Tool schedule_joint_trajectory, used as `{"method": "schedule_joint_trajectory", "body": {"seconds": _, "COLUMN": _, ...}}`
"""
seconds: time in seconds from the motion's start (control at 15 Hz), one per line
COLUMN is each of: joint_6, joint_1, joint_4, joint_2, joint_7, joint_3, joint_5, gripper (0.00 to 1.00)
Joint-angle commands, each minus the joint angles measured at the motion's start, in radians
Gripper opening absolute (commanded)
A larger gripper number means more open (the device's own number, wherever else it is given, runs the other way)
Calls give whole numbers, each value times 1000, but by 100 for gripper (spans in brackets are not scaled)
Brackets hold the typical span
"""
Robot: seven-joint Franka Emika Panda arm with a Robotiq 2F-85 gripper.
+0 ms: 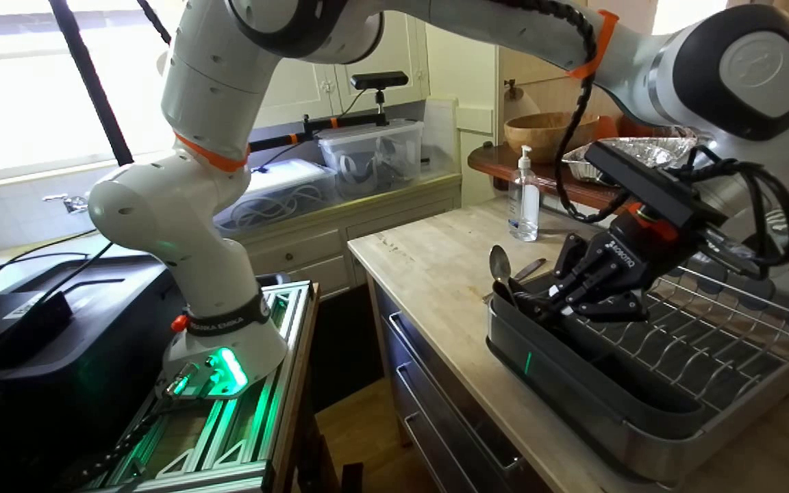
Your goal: Put the silver fork on the dishrack.
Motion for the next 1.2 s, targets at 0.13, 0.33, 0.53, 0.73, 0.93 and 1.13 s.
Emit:
{"method": "schedule_joint_trajectory", "body": {"seconds": 0.13, "joint_6": -62, "joint_1": -5, "joint_4": 88, "joint_2": 66, "joint_7": 32, "joint_3": 20, "joint_5": -22, "gripper": 2}}
{"method": "schedule_joint_trajectory", "body": {"seconds": 0.33, "joint_6": -71, "joint_1": -3, "joint_4": 109, "joint_2": 79, "joint_7": 44, "joint_3": 23, "joint_5": -24, "gripper": 2}}
{"method": "schedule_joint_trajectory", "body": {"seconds": 0.53, "joint_6": -88, "joint_1": -3, "joint_4": 135, "joint_2": 97, "joint_7": 55, "joint_3": 24, "joint_5": -21, "gripper": 2}}
{"method": "schedule_joint_trajectory", "body": {"seconds": 0.73, "joint_6": -104, "joint_1": -1, "joint_4": 159, "joint_2": 112, "joint_7": 65, "joint_3": 26, "joint_5": -22, "gripper": 2}}
{"method": "schedule_joint_trajectory", "body": {"seconds": 0.93, "joint_6": -117, "joint_1": 1, "joint_4": 181, "joint_2": 124, "joint_7": 72, "joint_3": 28, "joint_5": -22, "gripper": 2}}
{"method": "schedule_joint_trajectory", "body": {"seconds": 1.13, "joint_6": -133, "joint_1": 3, "joint_4": 208, "joint_2": 142, "joint_7": 84, "joint_3": 29, "joint_5": -21, "gripper": 2}}
